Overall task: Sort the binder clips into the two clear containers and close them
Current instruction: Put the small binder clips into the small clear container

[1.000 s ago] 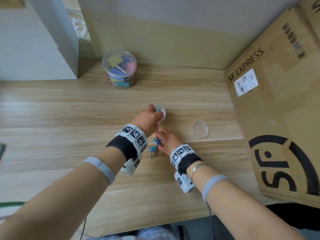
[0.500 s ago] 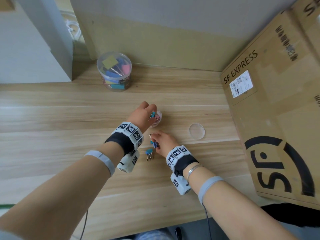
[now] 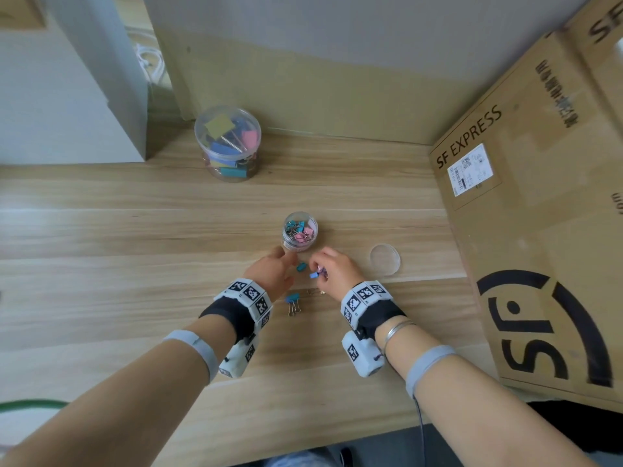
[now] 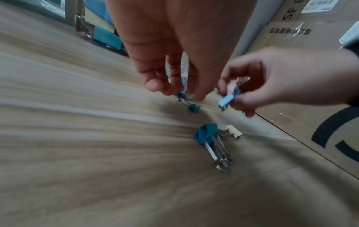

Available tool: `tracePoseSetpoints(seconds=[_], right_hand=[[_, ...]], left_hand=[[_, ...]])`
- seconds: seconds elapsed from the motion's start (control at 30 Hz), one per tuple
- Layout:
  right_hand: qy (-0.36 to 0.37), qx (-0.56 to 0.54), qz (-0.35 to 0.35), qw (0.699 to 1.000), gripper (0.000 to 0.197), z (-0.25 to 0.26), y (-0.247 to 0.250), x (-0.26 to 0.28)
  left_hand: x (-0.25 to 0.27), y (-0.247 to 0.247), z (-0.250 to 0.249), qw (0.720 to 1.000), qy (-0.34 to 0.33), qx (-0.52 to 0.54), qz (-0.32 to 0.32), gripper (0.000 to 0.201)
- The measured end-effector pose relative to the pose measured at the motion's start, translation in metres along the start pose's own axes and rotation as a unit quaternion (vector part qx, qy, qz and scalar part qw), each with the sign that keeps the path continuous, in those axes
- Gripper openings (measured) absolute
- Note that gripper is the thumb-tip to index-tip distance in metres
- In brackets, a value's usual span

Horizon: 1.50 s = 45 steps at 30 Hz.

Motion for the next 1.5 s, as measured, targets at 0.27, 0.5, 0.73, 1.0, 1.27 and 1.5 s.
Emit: tracePoseSetpoints(seconds=[0.27,0.5,0.73,1.0,1.27,1.5], right_hand=[[0.016,-0.027,-0.077,0.996,0.020,0.036,0.065,-0.033],[0.005,-0.029,-0.030,0.999,0.020,0.039,0.049,-0.047],[-0.013,-0.097,-0.105,0.990,0.018,0.009,0.066,-0.034],[-0.055,0.096,0.177,0.978,0.058,-0.017,-0.027,0.006],[-0.038,0.101,0.140,0.984,0.025,-0.011,-0.030,0.007],[0.007,-0.045,-0.059,0.997,0.014,0.014,0.045,-0.011]], left_hand=[[0.000,-0.003,-0.005,0.999,-0.003,-0.038,-0.009,0.058],[0.000,-0.018,-0.001,0.996,-0.021,-0.059,0.061,0.079],[0.001,-0.030,-0.005,0.988,-0.043,-0.114,0.097,0.089],[0.000,-0.025,-0.003,0.994,-0.017,-0.080,0.067,0.048],[-0.002,-0.024,-0.008,0.993,0.007,-0.090,0.070,0.035],[-0.002,-0.028,-0.003,0.994,0.002,-0.078,0.074,0.044]])
Point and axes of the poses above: each hand's wrist, its own x-axis away from the middle knuckle, its own y-axis out of the back of the hand, z = x × y, the point moved 9 cm from there along -x, towards the middle knuckle, and after that the axes turned 9 degrees about -y, right-handed, at the moved point
